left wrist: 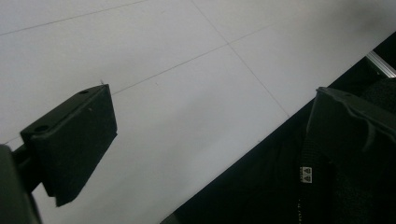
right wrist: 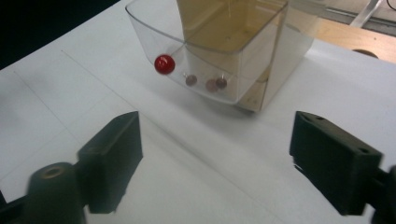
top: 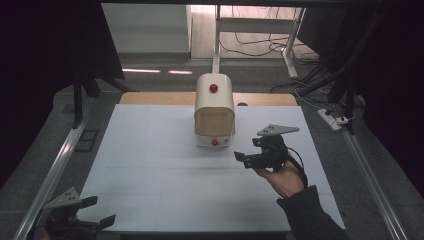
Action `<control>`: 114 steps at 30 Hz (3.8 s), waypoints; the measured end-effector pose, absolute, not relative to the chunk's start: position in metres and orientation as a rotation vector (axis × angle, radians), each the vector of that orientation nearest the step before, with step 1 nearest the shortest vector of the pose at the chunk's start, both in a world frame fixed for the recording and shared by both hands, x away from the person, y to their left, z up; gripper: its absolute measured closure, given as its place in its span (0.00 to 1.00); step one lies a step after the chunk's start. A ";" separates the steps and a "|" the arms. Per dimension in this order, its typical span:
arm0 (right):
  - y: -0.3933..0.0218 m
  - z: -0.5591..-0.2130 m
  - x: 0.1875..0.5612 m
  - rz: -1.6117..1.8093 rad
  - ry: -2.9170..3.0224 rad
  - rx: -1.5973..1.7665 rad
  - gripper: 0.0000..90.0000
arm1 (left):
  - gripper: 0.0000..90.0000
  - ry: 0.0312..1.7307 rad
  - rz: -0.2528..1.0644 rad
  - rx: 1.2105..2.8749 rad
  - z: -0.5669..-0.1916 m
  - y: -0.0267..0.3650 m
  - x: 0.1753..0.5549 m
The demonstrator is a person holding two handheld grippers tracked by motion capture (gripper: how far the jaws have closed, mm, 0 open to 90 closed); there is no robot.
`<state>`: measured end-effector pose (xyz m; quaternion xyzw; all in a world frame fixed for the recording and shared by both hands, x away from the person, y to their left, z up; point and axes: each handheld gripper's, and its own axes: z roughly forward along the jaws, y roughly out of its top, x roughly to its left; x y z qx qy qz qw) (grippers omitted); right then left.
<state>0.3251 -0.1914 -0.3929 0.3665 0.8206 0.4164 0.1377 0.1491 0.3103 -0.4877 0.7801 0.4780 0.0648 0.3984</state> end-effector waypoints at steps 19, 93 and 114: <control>-0.215 -0.417 0.287 1.139 2.345 1.043 0.01 | 0.02 1.208 0.164 1.976 -0.488 0.310 0.149; -0.289 -0.466 0.216 1.099 2.343 1.290 0.00 | 0.00 1.117 0.233 1.997 -0.476 0.298 0.158; -0.289 -0.466 0.217 1.100 2.357 1.297 0.00 | 0.00 1.016 0.180 2.023 -0.469 0.264 0.185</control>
